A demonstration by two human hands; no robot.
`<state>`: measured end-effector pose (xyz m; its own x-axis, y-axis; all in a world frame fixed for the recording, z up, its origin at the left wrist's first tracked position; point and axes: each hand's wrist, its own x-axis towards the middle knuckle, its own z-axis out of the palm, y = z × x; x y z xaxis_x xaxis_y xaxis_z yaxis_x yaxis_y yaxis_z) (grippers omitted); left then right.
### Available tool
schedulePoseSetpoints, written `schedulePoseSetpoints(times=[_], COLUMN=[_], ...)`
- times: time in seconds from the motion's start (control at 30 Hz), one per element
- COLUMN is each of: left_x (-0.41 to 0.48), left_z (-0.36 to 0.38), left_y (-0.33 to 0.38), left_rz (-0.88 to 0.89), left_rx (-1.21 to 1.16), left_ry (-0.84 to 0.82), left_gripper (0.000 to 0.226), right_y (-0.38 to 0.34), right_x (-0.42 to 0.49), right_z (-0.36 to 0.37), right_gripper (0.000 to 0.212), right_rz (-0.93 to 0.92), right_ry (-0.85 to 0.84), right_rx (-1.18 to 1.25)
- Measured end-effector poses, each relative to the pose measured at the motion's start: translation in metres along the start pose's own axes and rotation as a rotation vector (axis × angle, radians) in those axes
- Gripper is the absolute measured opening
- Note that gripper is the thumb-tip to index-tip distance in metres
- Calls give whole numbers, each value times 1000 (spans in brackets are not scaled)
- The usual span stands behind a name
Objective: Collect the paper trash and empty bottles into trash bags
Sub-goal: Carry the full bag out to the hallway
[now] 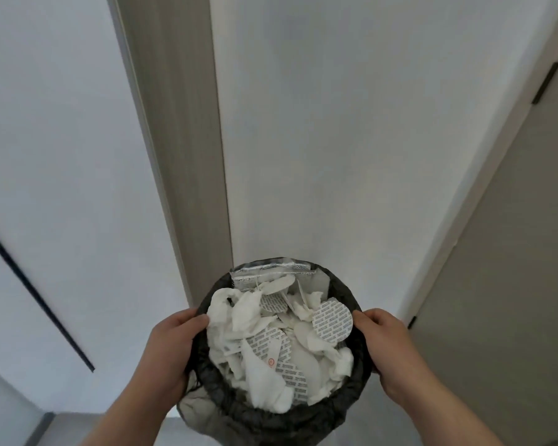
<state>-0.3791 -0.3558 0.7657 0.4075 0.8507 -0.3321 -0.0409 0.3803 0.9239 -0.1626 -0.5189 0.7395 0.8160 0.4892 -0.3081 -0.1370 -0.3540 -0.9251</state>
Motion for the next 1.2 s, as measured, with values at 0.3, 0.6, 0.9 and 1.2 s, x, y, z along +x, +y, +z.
schedulePoseSetpoints(times=[0.3, 0.6, 0.9, 1.2], left_x=[113, 196, 280, 342], left_z=[60, 137, 221, 233], left_y=[24, 15, 9, 6], left_rz=[-39, -89, -82, -116], left_rx=[61, 97, 116, 84], left_ry=[-172, -185, -82, 43], left_gripper=[16, 17, 20, 21], right_y=[-31, -35, -65, -79], right_x=[64, 165, 312, 403], right_z=[-9, -28, -50, -23], right_gripper=[23, 23, 25, 28], right_rz=[41, 98, 92, 126], right_ry=[189, 212, 68, -107], right_rx=[39, 95, -16, -97])
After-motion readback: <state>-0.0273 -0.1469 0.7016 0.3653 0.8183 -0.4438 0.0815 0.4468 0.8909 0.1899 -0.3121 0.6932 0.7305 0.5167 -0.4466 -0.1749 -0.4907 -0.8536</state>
